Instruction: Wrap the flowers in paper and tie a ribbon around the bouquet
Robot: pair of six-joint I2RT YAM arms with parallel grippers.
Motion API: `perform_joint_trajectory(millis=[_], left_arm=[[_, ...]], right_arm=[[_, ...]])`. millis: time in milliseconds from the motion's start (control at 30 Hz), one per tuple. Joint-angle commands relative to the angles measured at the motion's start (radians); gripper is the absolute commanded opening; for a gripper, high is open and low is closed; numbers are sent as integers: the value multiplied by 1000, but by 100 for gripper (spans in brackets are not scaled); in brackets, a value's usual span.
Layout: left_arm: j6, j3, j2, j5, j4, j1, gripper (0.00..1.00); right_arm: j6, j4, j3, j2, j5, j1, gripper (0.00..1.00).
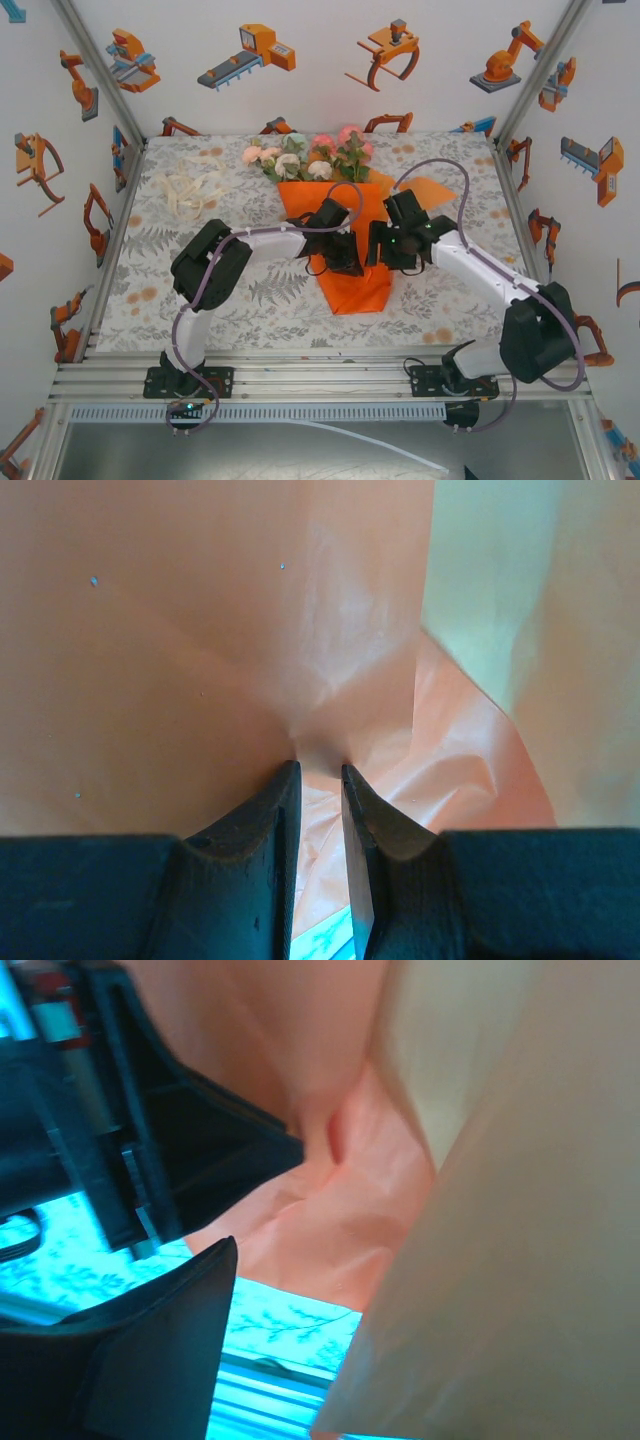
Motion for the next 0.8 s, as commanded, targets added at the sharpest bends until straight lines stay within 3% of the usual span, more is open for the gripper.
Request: perform_joint_trajectory(millis=[0, 100, 233, 333, 467, 667, 767], left_arm=[[-1, -9, 9, -7, -32, 10, 28], [-18, -14, 6, 4, -15, 14, 28], [-26, -16, -2, 18, -9, 19, 28], [-43, -33, -28, 28, 3, 32, 29], [-82, -81, -93, 31, 32, 66, 31], [-115, -109, -159, 65, 13, 107, 32], [-126, -118, -200, 46, -47, 126, 32]], right_arm=[[38, 51, -6, -15, -110, 24, 54], [53, 117, -59, -2, -144, 30, 49], [55, 203, -94, 31, -224, 30, 51], [28, 193, -99, 61, -202, 30, 50], [4, 173, -102, 75, -174, 29, 35], [3, 236, -125, 75, -190, 29, 27], [2, 239, -122, 93, -182, 29, 15]])
